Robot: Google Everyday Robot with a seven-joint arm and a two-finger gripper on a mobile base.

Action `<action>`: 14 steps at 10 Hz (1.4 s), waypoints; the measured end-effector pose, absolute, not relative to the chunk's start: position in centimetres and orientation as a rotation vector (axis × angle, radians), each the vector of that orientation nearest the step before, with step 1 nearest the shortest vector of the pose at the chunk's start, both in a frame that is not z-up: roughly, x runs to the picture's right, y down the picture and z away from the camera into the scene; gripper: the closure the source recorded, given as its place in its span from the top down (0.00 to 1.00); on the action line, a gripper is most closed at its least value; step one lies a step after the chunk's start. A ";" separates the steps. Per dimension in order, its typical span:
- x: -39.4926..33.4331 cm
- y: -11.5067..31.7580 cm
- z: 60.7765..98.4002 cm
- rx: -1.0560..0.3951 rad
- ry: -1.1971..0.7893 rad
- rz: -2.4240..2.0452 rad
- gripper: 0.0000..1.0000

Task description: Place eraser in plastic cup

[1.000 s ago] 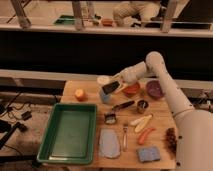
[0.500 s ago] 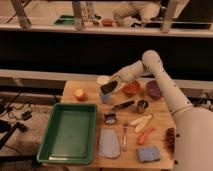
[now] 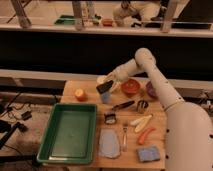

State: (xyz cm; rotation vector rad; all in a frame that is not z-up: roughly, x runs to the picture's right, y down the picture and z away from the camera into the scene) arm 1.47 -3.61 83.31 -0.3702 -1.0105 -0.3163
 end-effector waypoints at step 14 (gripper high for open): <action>0.0 -1.7 88.8 -0.361 -0.979 -0.470 0.00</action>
